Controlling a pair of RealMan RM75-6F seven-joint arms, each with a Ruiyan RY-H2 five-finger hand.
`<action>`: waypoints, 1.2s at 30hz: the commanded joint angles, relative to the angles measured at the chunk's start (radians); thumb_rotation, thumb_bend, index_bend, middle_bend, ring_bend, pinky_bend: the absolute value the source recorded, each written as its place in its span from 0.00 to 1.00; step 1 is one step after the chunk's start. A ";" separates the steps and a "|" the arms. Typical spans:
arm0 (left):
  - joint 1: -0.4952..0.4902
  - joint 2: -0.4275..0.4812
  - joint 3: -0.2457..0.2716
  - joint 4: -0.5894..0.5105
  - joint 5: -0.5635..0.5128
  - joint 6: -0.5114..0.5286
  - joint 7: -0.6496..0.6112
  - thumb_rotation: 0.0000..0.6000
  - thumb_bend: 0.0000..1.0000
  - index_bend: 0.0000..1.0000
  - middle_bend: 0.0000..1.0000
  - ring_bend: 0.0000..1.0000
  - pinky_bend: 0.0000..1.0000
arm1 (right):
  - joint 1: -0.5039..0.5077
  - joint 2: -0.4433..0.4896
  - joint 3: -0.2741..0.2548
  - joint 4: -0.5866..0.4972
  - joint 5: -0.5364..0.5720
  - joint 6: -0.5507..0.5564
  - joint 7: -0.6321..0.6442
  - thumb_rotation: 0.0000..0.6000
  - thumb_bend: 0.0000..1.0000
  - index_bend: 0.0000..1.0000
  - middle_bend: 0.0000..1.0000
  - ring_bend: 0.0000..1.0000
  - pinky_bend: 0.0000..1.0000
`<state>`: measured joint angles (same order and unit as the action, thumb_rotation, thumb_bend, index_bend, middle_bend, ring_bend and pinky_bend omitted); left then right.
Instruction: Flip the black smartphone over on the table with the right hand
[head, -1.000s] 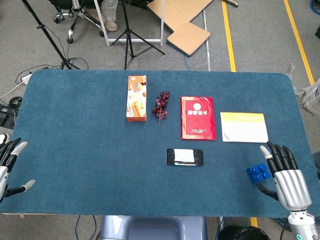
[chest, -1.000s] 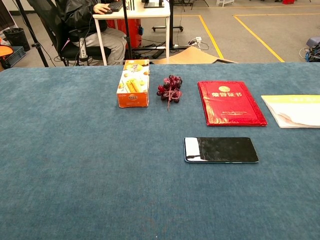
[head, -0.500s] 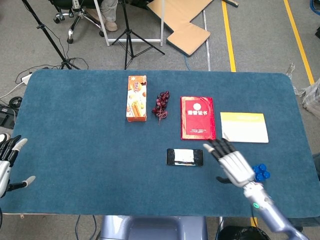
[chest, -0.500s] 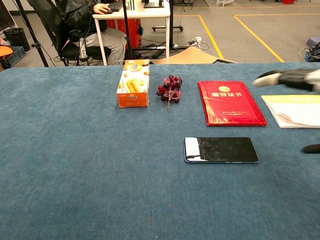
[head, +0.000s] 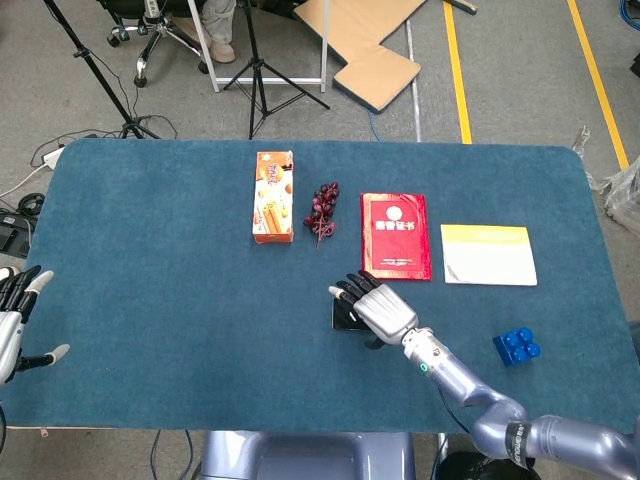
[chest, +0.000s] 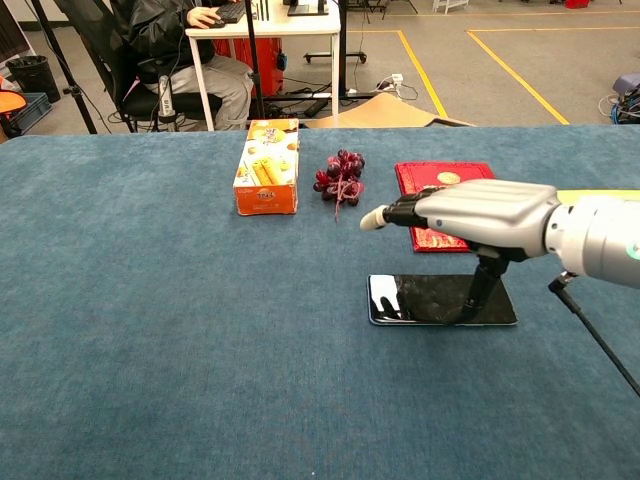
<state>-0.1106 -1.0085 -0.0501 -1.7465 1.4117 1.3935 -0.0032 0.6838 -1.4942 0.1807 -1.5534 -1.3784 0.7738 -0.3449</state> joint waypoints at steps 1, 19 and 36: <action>-0.001 0.000 0.000 -0.001 0.000 -0.001 -0.001 1.00 0.00 0.00 0.00 0.00 0.00 | 0.026 -0.052 -0.016 0.076 0.001 0.005 -0.046 1.00 0.00 0.15 0.13 0.02 0.01; -0.004 0.000 0.005 -0.009 0.009 -0.001 0.003 1.00 0.00 0.00 0.00 0.00 0.00 | 0.043 -0.144 -0.068 0.207 0.049 0.043 -0.128 1.00 0.02 0.16 0.16 0.06 0.08; -0.008 -0.003 0.005 -0.008 0.002 -0.008 0.011 1.00 0.00 0.00 0.00 0.00 0.00 | 0.052 -0.166 -0.082 0.274 0.053 0.073 -0.118 1.00 0.09 0.22 0.24 0.13 0.16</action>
<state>-0.1185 -1.0111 -0.0451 -1.7549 1.4132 1.3860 0.0073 0.7343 -1.6604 0.0972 -1.2810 -1.3278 0.8465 -0.4665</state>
